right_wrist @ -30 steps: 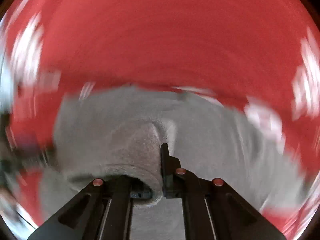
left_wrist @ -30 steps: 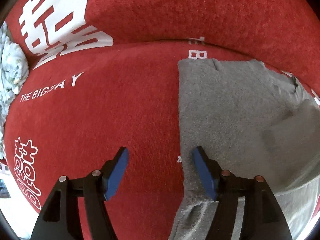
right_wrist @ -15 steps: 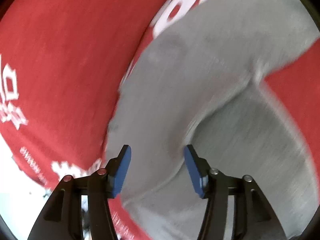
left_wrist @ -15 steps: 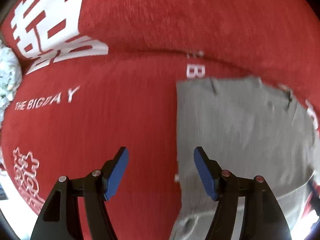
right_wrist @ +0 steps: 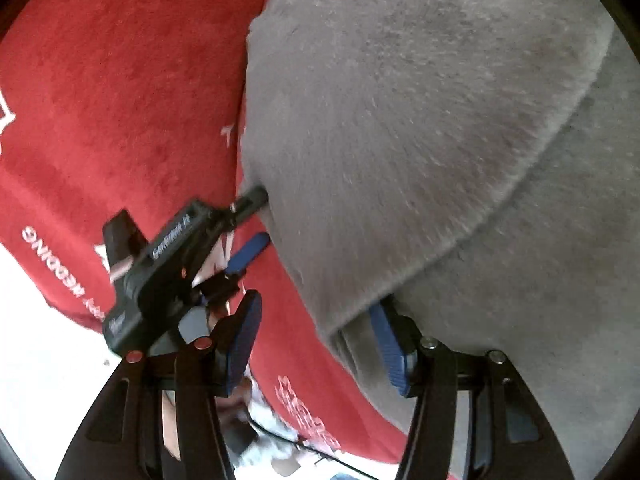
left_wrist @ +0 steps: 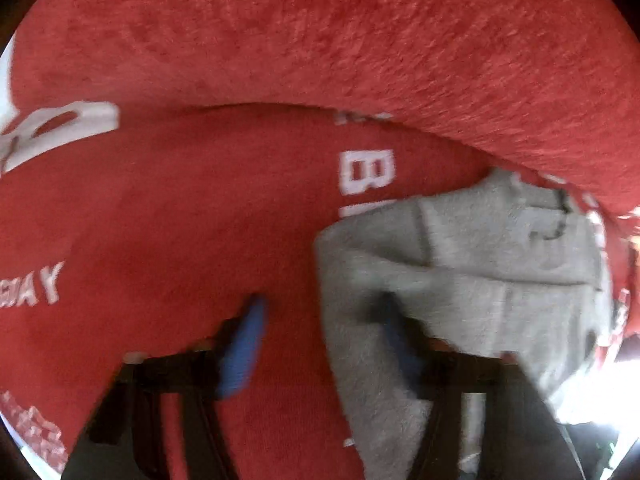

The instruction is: Fold small clothes

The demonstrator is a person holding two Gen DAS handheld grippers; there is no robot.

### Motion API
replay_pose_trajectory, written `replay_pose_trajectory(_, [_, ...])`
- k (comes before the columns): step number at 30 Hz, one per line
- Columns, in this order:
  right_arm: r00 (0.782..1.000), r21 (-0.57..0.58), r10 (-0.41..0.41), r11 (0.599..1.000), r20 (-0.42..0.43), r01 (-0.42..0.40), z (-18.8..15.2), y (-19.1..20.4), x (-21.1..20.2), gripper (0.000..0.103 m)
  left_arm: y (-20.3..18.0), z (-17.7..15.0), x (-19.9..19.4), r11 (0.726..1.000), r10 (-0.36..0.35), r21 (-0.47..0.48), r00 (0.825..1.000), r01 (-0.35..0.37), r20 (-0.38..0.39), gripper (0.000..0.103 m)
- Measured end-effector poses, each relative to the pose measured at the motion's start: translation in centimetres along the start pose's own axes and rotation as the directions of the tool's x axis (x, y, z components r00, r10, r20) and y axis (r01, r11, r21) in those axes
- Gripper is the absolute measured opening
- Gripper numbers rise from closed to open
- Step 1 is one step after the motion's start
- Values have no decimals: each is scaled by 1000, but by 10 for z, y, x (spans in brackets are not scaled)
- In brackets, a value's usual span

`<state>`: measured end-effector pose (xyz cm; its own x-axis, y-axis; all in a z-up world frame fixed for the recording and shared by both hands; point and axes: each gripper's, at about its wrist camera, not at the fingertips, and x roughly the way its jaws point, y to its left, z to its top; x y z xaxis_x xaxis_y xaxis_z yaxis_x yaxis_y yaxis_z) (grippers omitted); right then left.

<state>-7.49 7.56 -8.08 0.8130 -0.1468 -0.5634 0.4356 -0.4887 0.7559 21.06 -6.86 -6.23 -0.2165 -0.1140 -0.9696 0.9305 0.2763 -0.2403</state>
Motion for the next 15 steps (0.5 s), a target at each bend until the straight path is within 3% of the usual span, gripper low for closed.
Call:
replay_pose_trajectory(1, [1000, 9, -3, 1000, 12, 3, 0, 1, 1, 26, -1, 1, -2, 999, -29, 20, 1000, 29, 4, 9])
replay_pose_trajectory(2, [1000, 9, -2, 1000, 6, 2, -1, 3, 4, 9, -3, 3, -6, 999, -35, 42, 999, 34, 7, 9])
replay_pose_trajectory(3, [1000, 6, 1, 1000, 0, -1, -1, 7, 9, 6, -3, 4, -10, 998, -38, 57, 999, 37, 14, 9])
replay_pose_trajectory(7, [996, -46, 65, 997, -66, -68, -13, 24, 10, 6, 9, -1, -26, 992, -63, 110, 997, 58, 38, 9])
replay_pose_trajectory(8, [995, -58, 60, 996, -84, -65, -16, 25, 15, 6, 15, -2, -25, 992, -57, 116, 998, 52, 37, 9])
replay_pose_trajectory(9, [994, -65, 40, 997, -102, -47, -20, 23, 23, 6, 23, -3, -21, 992, -22, 123, 999, 17, 38, 1])
replay_pose_trajectory(12, [992, -53, -25, 998, -121, 18, -23, 7, 42, 6, 41, -6, -11, 997, 15, 79, 1000, -17, 17, 1])
replay_pose_trajectory(15, [990, -32, -22, 999, -142, 17, -20, -3, 36, 9, 54, -8, -13, 998, 28, 47, 999, -29, 24, 1])
